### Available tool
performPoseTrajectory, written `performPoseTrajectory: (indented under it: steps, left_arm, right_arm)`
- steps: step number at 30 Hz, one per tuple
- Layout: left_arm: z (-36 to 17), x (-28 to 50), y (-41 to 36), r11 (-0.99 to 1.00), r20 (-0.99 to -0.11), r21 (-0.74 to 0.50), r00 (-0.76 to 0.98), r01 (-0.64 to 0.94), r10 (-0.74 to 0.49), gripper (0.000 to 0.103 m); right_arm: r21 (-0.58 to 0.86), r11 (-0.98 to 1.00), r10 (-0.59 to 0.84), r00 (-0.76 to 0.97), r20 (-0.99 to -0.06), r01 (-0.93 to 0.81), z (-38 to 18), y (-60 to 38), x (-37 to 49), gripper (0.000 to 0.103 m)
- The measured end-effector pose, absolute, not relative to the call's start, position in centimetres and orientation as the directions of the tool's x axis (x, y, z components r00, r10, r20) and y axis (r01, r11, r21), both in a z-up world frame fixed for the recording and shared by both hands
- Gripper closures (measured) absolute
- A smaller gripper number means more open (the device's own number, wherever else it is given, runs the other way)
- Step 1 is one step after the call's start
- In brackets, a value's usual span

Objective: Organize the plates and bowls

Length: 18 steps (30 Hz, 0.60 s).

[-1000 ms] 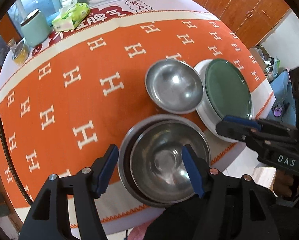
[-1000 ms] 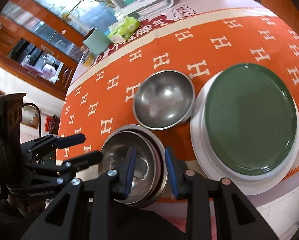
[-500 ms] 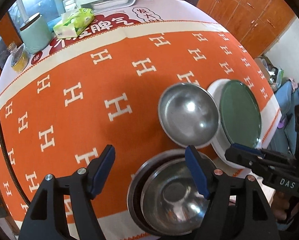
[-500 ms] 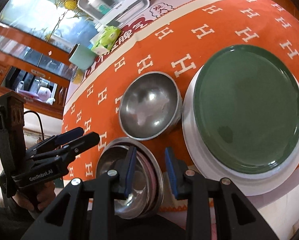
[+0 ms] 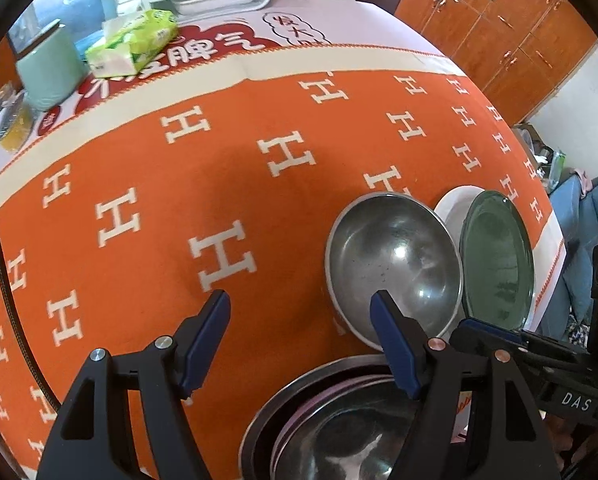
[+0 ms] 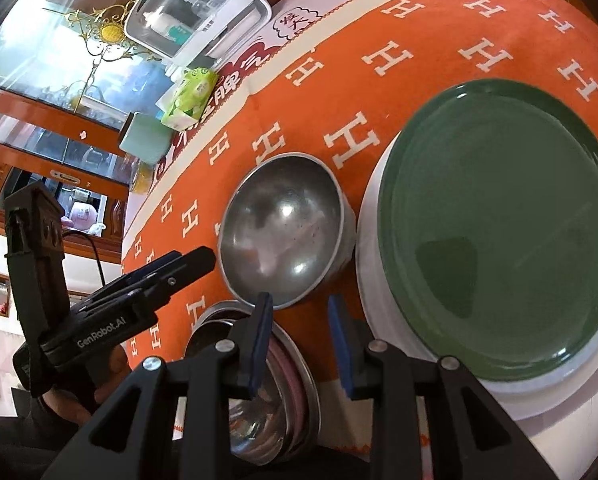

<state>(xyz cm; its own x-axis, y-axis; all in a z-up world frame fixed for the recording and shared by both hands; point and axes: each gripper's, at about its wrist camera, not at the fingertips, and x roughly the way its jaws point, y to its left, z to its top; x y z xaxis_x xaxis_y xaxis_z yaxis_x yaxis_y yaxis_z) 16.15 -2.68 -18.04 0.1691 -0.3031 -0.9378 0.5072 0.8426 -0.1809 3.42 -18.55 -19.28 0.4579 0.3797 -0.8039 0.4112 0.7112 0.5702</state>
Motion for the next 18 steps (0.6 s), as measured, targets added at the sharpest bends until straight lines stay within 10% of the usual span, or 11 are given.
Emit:
performPoseTrajectory:
  steps: [18]
  left_arm:
    - [-22.3,17.8,-4.9,0.810,-0.936,-0.304,-0.001,0.502,-0.351,0.085]
  right_arm:
    - [0.586,0.685,0.367,0.489,-0.791,0.434,-20.4,-19.3,4.6,0.090]
